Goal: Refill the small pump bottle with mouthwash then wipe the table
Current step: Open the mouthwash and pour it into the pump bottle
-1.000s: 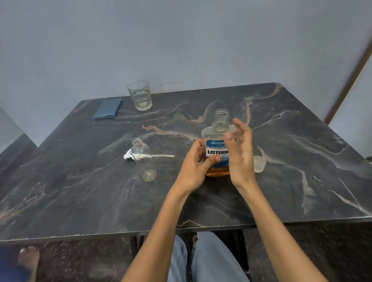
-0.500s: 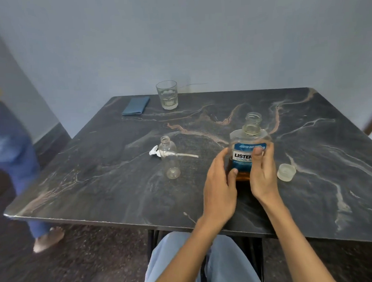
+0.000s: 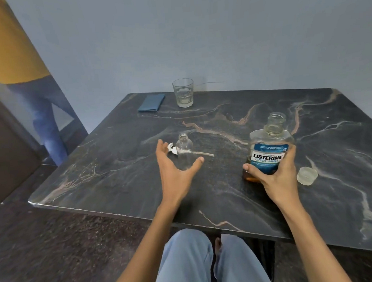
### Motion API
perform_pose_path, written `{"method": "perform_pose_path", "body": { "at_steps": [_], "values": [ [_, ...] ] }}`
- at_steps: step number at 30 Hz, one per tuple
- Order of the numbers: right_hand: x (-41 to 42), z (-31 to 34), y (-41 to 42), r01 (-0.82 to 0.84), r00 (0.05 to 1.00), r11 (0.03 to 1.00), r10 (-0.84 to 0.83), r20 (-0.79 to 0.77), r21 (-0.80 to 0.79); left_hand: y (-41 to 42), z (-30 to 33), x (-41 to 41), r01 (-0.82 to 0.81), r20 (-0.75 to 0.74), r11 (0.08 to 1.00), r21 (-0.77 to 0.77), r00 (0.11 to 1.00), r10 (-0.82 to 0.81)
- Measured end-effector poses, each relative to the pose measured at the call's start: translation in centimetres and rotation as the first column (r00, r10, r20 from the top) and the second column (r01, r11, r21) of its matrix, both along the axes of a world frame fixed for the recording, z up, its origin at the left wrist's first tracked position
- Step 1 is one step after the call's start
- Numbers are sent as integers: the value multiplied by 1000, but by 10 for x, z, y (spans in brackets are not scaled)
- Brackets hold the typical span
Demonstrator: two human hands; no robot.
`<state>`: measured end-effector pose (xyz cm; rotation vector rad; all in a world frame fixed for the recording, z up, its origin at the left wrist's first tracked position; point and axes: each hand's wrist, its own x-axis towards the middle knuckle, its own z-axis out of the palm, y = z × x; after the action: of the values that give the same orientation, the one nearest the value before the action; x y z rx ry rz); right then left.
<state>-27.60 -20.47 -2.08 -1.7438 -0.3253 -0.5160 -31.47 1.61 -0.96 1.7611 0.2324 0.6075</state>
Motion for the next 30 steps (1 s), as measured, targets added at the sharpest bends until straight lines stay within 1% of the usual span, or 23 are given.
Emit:
{"method": "perform_pose_path", "body": {
  "at_steps": [2, 5, 8, 13, 17, 22, 25, 30],
  "values": [
    [1, -1, -1, 1, 1000, 1000, -1, -7, -9, 5, -5, 3, 84, -55, 996, 17, 995, -83],
    [2, -3, -1, 13, 1000, 1000, -13, -13, -11, 6, -11, 6, 142, -57, 989, 43, 989, -140],
    [2, -4, 0, 34, 999, 999, -34, -18, -14, 5, -13, 7, 138, -57, 988, 63, 989, -135],
    [0, -1, 2, 62, 998, 997, -63, -22, -36, 6, -17, 9, 160, -98, 979, 126, 984, -148],
    [-2, 3, 5, 91, 995, 996, -92, -28, -19, 6, -18, 10, 168, -106, 976, 136, 982, -154],
    [-2, 10, 15, 196, 980, 981, -195, -30, 7, 6, -19, 10, 162, -104, 978, 131, 983, -149],
    [-1, 14, 20, 251, 967, 968, -252, -34, -16, 6, -19, 10, 154, -105, 980, 125, 984, -142],
    [-1, 22, 32, 330, 942, 934, -335, -19, -138, 5, -19, 10, 147, -105, 979, 139, 985, -133]
  ]
}}
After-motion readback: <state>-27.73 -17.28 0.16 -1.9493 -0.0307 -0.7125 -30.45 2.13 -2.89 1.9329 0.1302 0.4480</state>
